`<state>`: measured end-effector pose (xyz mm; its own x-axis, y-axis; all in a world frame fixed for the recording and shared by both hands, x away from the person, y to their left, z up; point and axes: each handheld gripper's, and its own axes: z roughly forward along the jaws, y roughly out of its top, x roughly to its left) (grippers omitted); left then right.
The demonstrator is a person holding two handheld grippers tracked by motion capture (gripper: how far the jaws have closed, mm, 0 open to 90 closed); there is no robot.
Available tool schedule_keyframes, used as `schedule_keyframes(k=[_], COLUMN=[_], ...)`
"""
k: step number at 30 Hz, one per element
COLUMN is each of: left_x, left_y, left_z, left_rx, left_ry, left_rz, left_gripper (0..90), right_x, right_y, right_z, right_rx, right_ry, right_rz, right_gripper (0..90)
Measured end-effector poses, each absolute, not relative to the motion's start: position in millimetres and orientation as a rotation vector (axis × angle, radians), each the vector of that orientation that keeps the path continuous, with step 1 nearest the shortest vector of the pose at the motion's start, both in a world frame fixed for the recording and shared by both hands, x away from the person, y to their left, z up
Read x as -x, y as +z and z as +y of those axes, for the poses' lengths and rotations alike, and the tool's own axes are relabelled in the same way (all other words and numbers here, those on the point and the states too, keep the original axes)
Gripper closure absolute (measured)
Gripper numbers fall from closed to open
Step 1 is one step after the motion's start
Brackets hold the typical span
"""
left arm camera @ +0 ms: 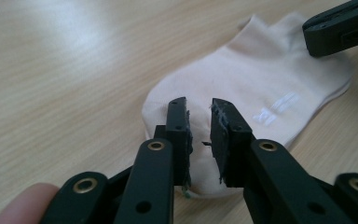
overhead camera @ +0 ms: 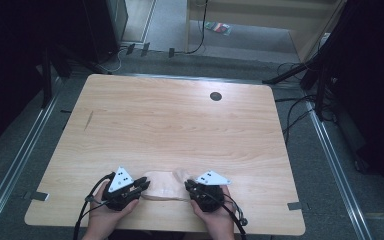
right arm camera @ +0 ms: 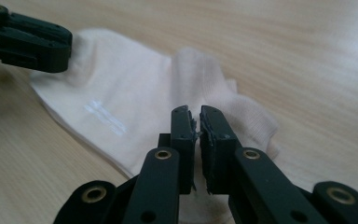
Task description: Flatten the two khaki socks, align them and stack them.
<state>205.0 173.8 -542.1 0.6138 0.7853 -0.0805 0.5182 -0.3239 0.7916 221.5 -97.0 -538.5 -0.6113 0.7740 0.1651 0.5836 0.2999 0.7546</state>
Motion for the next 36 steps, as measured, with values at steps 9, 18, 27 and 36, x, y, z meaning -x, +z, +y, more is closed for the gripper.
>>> schedule_keyframes(k=[9,18,27,36], left_x=[-205,-207,-210,-217], left_y=[-550,-537,-530,-526], left_z=[168,189,215,242], left_rx=[-2.097,-1.879,-1.724,-1.616], left_ry=[0.408,0.290,0.330,0.383], left_rz=[0.983,1.025,1.070,1.158], left_gripper=[59.0,68.2,52.4,10.4], right_x=[-226,-220,-225,-235], right_y=[-546,-531,-518,-507], right_z=[-101,-107,-131,-164], right_rx=[-1.287,-1.261,-1.246,-1.329], right_ry=[1.144,1.250,1.395,1.480], right_rz=[2.340,2.268,2.079,1.956], right_gripper=[87.3,89.0,35.1,4.6])
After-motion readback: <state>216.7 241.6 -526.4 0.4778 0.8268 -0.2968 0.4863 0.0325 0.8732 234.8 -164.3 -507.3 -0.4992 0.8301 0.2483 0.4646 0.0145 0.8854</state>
